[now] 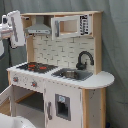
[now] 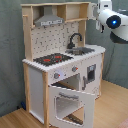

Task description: Play with the kitchen

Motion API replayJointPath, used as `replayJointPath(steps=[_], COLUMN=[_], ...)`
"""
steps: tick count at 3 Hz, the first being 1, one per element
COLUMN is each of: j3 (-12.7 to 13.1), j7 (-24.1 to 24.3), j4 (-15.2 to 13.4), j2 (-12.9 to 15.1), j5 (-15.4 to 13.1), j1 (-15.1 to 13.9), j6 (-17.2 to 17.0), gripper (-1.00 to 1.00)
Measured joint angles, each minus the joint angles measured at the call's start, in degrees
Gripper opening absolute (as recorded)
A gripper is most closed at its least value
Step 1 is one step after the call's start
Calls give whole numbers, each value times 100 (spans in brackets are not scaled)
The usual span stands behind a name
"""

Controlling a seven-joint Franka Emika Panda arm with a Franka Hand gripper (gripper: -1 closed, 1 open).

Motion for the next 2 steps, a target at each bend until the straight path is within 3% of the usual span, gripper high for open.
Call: replayJointPath(steps=[1,2], j3=[112,519], j7=[-120,-124], j4=[-13,-8], j2=[-146,-290], j5=[0,-3], j1=[387,683], j6=[-446,-686], gripper=[100,100])
